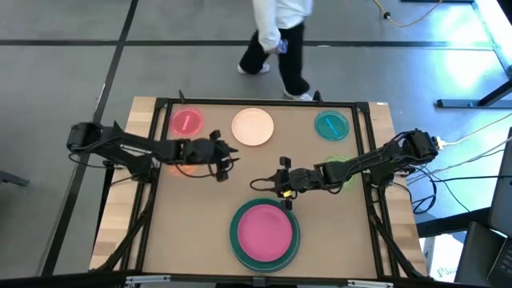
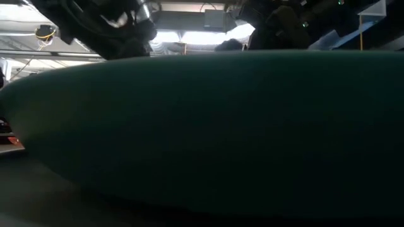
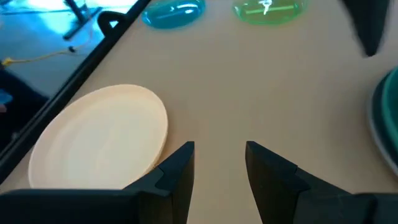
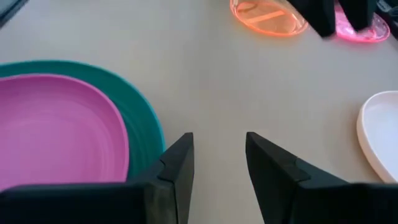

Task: Stack plastic plates
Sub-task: Stack the light orange plate on top of the pink plate

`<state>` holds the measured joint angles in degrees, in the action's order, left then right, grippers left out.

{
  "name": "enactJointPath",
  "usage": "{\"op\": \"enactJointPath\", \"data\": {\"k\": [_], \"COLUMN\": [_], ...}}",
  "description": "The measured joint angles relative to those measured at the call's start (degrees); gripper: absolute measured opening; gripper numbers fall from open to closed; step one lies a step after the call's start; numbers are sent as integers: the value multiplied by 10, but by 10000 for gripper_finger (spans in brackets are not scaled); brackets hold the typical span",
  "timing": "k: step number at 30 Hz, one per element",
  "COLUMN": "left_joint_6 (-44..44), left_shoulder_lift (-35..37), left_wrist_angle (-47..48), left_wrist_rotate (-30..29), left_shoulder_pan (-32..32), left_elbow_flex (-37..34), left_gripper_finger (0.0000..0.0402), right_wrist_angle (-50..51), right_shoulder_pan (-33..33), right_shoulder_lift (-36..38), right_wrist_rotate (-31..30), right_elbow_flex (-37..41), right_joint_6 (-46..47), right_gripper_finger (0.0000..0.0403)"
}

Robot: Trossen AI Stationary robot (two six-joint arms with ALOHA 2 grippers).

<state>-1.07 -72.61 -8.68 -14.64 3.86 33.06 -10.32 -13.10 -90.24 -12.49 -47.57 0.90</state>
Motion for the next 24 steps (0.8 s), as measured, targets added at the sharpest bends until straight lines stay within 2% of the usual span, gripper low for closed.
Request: {"op": "enactJointPath", "data": {"k": [13, 17, 24], "left_joint_6": [-102, -127, -174], "left_shoulder_lift": [-103, -158, -260], "left_wrist_angle": [-12, -8, 64], "left_wrist_rotate": [109, 146, 157], "left_shoulder_pan": [164, 184, 194], "left_elbow_flex": [14, 56, 152], "left_gripper_finger": [137, 137, 137], "right_wrist_angle": [-2, -1, 3], "right_shoulder_pan": [0, 0, 0], "right_shoulder_lift": [0, 0, 0], "right_wrist_rotate": [0, 0, 0], "right_elbow_flex": [0, 0, 0], "right_joint_6": [-14, -14, -14], "right_gripper_finger": [134, 134, 134]}}
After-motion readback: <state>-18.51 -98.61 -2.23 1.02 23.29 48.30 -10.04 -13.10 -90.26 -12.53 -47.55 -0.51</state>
